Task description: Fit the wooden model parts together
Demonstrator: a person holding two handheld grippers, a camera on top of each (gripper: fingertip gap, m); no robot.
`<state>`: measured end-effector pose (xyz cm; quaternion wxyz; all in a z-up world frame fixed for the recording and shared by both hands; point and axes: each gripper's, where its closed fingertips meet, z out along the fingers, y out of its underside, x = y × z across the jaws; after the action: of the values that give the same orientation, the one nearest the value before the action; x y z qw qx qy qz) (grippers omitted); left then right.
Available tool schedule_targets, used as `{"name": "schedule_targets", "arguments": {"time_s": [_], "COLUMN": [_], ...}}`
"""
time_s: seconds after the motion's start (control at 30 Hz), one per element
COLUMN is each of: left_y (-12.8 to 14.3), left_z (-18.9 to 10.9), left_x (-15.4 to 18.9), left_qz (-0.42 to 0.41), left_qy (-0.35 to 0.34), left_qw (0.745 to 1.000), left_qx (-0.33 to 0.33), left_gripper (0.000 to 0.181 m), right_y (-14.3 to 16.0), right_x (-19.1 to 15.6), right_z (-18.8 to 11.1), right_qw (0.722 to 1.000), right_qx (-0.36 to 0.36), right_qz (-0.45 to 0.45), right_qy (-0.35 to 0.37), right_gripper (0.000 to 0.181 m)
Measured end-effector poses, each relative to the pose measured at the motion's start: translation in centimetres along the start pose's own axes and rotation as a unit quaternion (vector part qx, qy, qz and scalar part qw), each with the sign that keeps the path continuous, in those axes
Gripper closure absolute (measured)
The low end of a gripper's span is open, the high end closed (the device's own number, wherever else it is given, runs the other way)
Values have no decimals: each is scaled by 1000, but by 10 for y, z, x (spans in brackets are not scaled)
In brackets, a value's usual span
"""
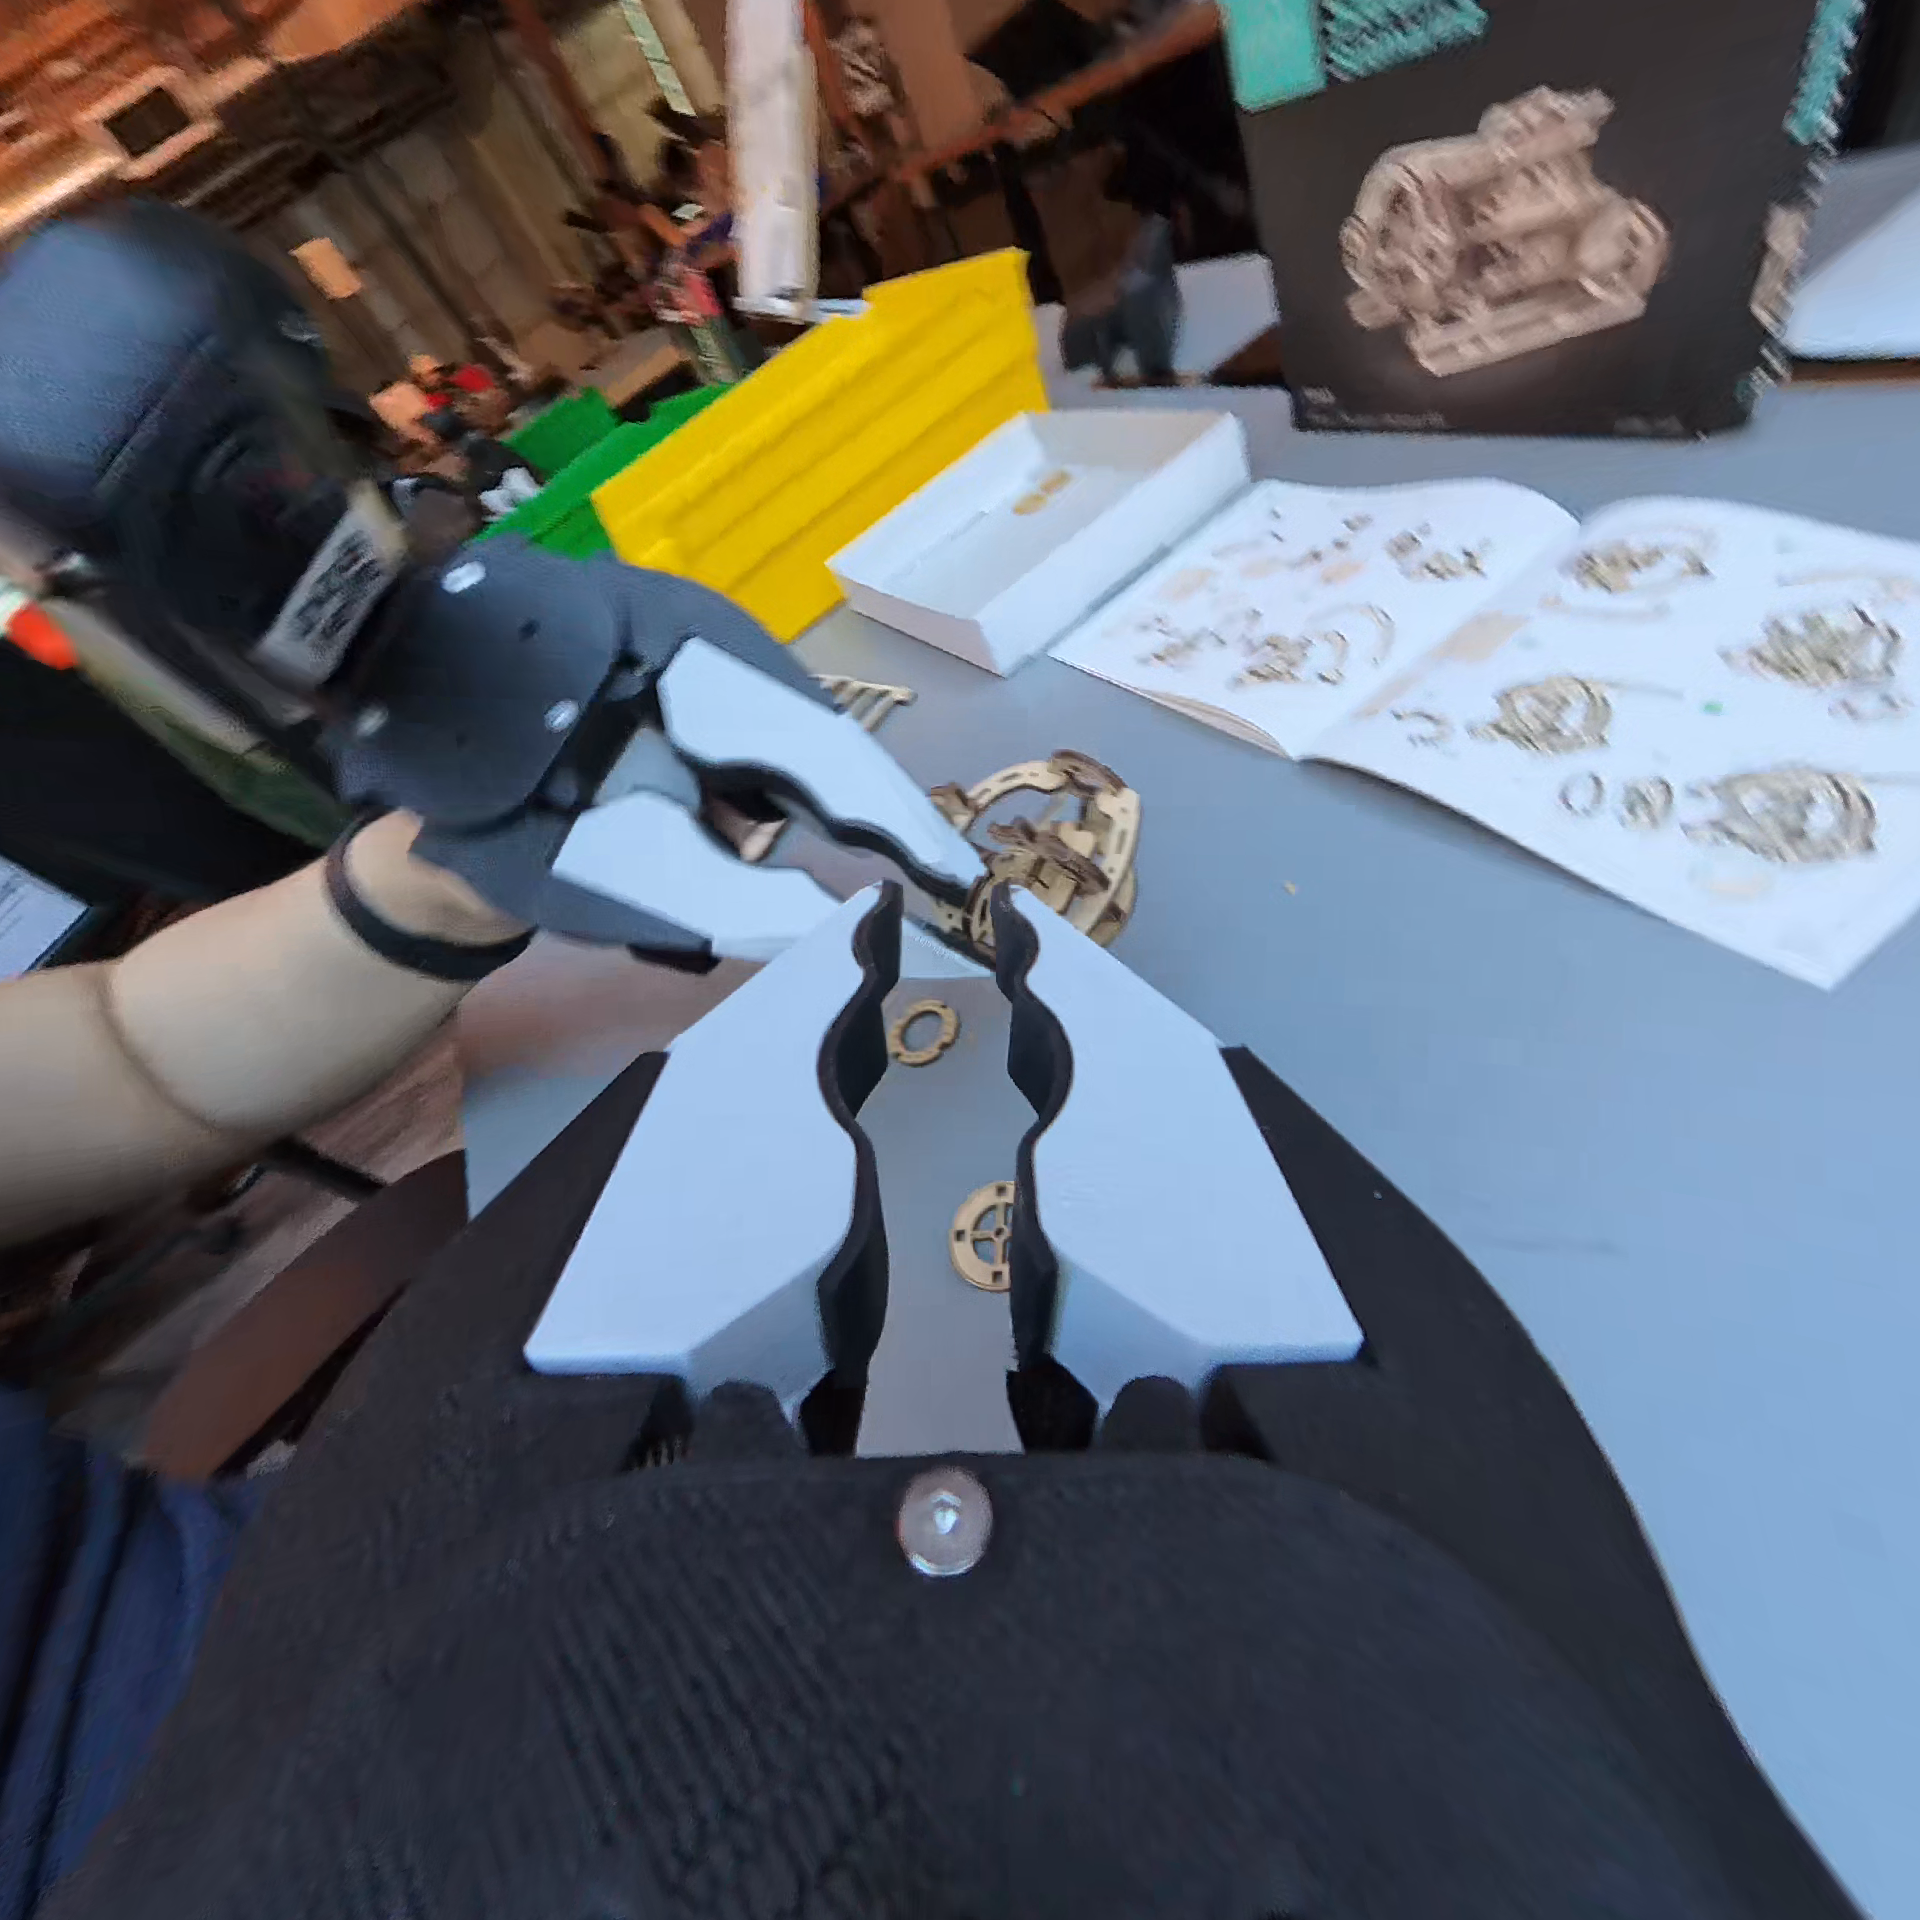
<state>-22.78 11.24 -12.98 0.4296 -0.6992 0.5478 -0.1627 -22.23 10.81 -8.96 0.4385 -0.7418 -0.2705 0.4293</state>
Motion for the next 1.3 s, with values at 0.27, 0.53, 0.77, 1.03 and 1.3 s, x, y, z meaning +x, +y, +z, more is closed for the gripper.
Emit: {"name": "schedule_targets", "arguments": {"time_s": [0.27, 0.53, 0.77, 1.03, 1.3], "left_y": [-48, -35, -26, -17, -21], "left_z": [-43, -41, -40, -34, -34], "left_x": [8, 21, 24, 23, 27], "left_qz": [-191, -244, -366, -424, -366], "left_qy": [167, 214, 254, 249, 206], "left_qw": [957, 936, 881, 856, 895], "left_qx": [138, 136, 160, 157, 150], "left_gripper": [174, 174, 174, 174, 174], "right_y": [-28, -10, 12, 29, 23], "right_x": [-35, -37, -43, -41, -41], "right_z": [-21, -16, -15, -1, 6], "right_qw": [988, 984, 971, 894, 882], "right_qx": [60, 14, 27, 30, 50], "right_qz": [-124, -148, -221, -444, -457], "right_qy": [-68, -94, -85, 49, 105], "right_gripper": [166, 169, 153, 135, 150]}}
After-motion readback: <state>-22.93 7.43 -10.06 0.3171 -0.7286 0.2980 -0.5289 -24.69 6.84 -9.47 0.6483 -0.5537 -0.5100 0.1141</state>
